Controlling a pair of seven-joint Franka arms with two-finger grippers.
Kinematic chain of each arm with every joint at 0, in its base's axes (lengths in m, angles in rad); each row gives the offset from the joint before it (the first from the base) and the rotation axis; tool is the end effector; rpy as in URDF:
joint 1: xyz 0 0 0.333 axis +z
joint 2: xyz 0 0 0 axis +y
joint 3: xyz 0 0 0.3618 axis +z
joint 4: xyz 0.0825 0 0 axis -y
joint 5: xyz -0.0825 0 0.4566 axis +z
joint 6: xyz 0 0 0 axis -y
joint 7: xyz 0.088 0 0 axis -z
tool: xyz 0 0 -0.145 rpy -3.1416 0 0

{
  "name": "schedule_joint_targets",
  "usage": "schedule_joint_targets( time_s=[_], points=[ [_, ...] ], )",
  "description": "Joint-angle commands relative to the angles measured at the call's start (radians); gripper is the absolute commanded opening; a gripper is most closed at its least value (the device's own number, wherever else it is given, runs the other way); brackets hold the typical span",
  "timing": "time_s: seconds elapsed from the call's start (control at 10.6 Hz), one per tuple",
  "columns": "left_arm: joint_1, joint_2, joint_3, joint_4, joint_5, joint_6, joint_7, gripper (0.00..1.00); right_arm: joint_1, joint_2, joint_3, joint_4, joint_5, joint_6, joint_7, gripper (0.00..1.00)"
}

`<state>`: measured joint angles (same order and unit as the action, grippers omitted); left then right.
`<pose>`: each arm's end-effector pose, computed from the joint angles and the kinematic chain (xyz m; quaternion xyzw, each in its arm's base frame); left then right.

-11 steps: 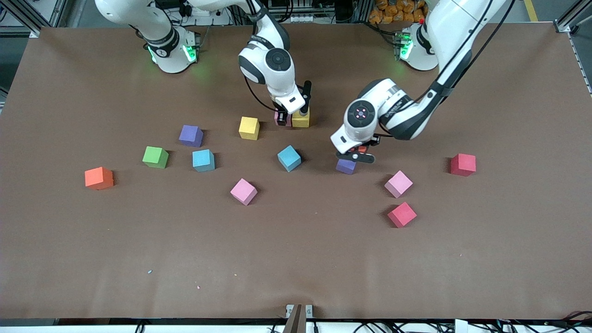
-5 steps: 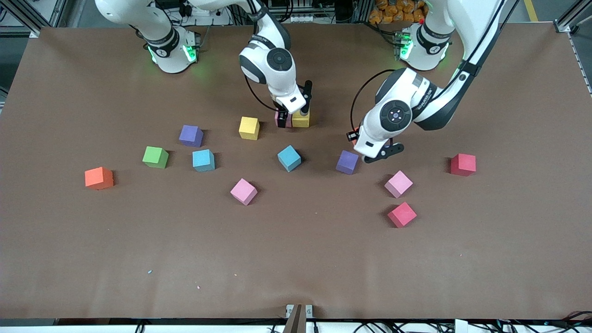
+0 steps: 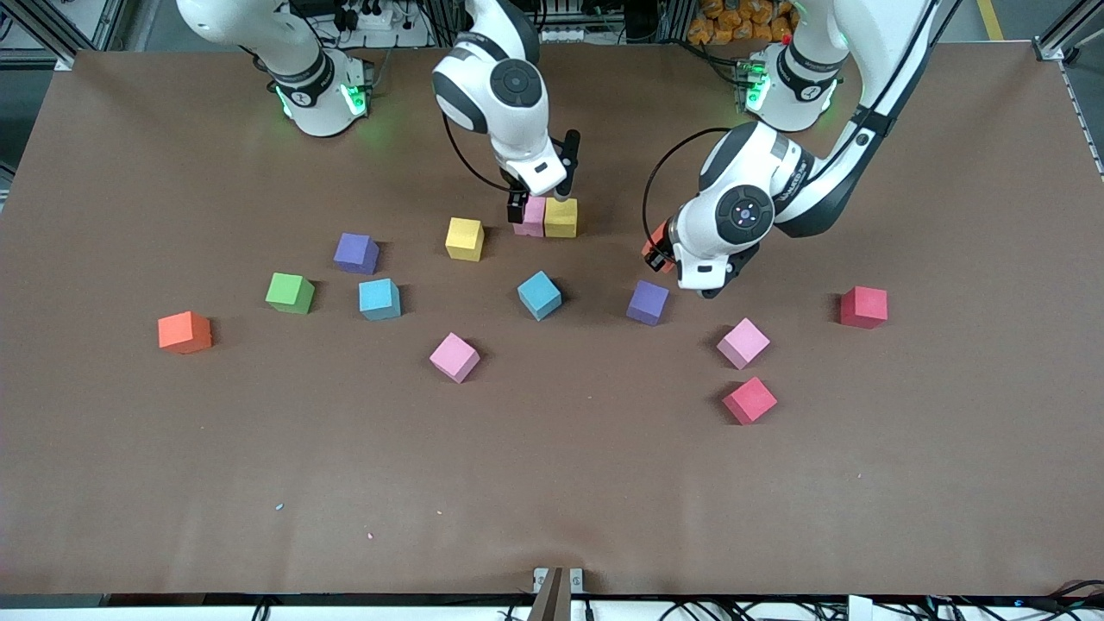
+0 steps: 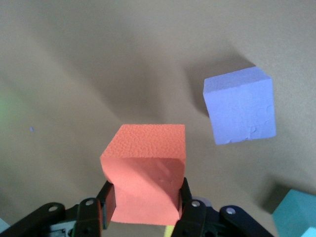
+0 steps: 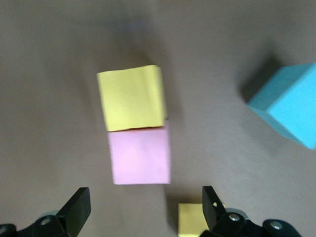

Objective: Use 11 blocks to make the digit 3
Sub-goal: 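Grasp the teal cube with the right gripper while the left gripper carries orange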

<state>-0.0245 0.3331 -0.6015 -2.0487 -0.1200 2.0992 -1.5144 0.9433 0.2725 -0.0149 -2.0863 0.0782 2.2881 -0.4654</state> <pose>0.4979 -0.3719 0.2478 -0.8709 -0.4566 0.1789 0.0323 0.3772 0.5108 0.2430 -0.7828 -0.6207 0.0404 0.0177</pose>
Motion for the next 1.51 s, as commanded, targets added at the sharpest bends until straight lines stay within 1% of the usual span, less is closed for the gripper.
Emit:
schedule_joint_targets(
  time_s=[0.0,0.19,0.38,0.47,0.76,0.85,1.13,1.32,1.42],
  points=[
    [-0.053,-0.008,-0.003,-0.019,-0.027,0.047,-0.206,0.02,-0.096,0.04,0.006,0.088,0.015,-0.021,0.031,1.0],
    [-0.096,0.0,-0.003,-0.028,-0.021,0.09,-0.339,0.02,-0.144,0.121,0.006,0.197,0.04,-0.033,0.089,1.0],
    [-0.12,0.011,-0.001,-0.069,-0.006,0.19,-0.487,0.02,-0.164,0.213,0.006,0.317,0.041,-0.033,0.181,1.0],
    [-0.136,0.011,-0.001,-0.094,-0.001,0.229,-0.516,0.02,-0.169,0.253,0.006,0.366,0.043,-0.033,0.23,1.0],
    [-0.176,-0.002,-0.003,-0.163,-0.001,0.327,-0.614,0.02,-0.172,0.356,0.006,0.484,0.043,-0.026,0.249,1.0],
    [-0.186,-0.003,-0.003,-0.18,-0.001,0.35,-0.638,0.03,-0.173,0.382,0.006,0.512,0.043,-0.022,0.249,1.0],
    [-0.198,-0.003,-0.003,-0.214,-0.001,0.413,-0.711,0.03,-0.173,0.422,0.006,0.514,0.045,0.0,0.248,1.0],
    [-0.201,0.0,-0.003,-0.243,-0.001,0.49,-0.74,0.03,-0.164,0.447,0.006,0.506,0.078,0.04,0.249,1.0],
    [-0.215,0.004,-0.003,-0.263,-0.001,0.534,-0.744,0.03,-0.158,0.45,0.006,0.506,0.113,0.044,0.251,1.0]
  ],
)
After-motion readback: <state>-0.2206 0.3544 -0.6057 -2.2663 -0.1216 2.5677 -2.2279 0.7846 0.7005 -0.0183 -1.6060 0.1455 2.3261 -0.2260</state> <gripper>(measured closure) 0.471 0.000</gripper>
